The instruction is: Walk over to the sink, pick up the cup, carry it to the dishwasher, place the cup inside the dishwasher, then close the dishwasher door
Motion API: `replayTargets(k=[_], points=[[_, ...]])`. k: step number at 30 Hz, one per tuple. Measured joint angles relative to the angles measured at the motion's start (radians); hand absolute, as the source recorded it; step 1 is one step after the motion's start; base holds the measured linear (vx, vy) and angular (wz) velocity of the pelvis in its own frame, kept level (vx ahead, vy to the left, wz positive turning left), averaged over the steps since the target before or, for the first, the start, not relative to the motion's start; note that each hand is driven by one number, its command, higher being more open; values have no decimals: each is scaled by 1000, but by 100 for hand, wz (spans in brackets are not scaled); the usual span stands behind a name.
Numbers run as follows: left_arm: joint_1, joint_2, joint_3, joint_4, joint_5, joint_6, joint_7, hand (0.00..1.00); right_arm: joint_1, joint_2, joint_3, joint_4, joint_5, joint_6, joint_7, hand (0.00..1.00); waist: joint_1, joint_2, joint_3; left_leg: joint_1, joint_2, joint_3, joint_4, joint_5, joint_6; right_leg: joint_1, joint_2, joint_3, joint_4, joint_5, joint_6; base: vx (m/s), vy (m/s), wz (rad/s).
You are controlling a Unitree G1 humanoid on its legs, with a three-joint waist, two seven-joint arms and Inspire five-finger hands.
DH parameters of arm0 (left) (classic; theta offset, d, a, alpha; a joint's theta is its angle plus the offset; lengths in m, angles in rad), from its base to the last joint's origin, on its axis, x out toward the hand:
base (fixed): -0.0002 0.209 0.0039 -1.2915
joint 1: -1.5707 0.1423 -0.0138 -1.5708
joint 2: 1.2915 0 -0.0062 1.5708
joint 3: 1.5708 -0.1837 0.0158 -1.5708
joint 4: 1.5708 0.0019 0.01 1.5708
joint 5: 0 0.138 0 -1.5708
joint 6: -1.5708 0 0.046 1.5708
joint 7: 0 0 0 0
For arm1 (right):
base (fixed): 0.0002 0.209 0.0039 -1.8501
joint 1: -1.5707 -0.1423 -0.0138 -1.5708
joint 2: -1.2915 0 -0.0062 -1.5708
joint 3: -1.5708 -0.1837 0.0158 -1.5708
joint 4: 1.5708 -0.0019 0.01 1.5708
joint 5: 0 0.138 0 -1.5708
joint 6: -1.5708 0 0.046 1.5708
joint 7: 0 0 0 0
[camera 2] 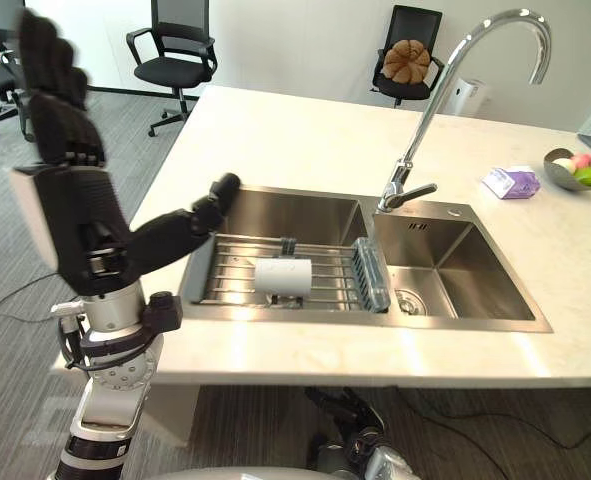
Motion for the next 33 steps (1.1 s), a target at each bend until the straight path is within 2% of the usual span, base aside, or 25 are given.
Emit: replayTargets(k=[1, 3, 5, 7, 8, 14, 21, 25, 33], points=[[-10, -7, -38, 38, 31, 17, -61, 100, -13, -14, -1, 7, -6, 33, 1, 100, -5, 20, -10, 1, 6, -12, -14, -14, 3, 38, 15, 5, -56, 1, -3, 307, -134, -21], [-27, 16, -87, 74, 93, 34, -129, 100, -23, -19, -3, 29, -14, 67, 4, 100, -11, 22, -11, 4, 3, -16, -90, -23, 9, 93, 26, 8, -113, 7, -5, 223, -83, -16], [-25, 42, -98, 75, 98, 35, -188, 100, -22, -34, -3, 37, -17, 85, 23, 100, -15, 33, -14, -18, 13, -18, -156, 47, 23, 137, 50, 12, -170, 23, 0, 114, 5, -23], [-17, 113, -87, 75, 98, 45, -240, 100, -7, -56, 1, 45, -21, 100, 40, 100, -12, 36, -36, -21, 5, -11, -147, 49, 21, 184, 63, 33, -285, 75, 13, 120, 91, -24], [-18, 131, -80, 74, 98, 51, -257, 100, -8, -58, -1, 46, -21, 103, 41, 100, -13, 34, -35, -25, -1, -9, -151, 48, 22, 183, 60, 36, -299, 83, 13, 77, 115, -9], [-27, 317, -66, 152, 116, 206, -467, 100, -34, -67, 0, 46, -43, 121, 70, 100, -24, 30, -3, -28, -23, -12, -158, 45, 28, 175, 39, 31, -305, 88, 22, 4, 42, 0], [-70, 373, -64, 176, 116, 267, -595, 100, -50, -81, 23, 56, -42, 133, 79, 100, -32, 32, 5, -28, -29, -21, -158, 47, 30, 177, 33, 18, -305, 91, 25, -11, 2, 3], [-118, 390, -64, 176, 112, 298, -666, 100, -69, -85, 29, 69, -42, 133, 83, 100, -54, 32, 27, -30, -35, -29, -158, 52, 37, 179, 24, 12, -305, 93, 28, -46, 4, 5], [-139, 413, -64, 177, 13, 357, -818, 100, -78, -95, 35, 75, -42, 134, 82, 100, -64, 38, 35, -29, -36, -29, -160, 52, 37, 179, 23, 12, -305, 93, 30, -11, 0, 0]])
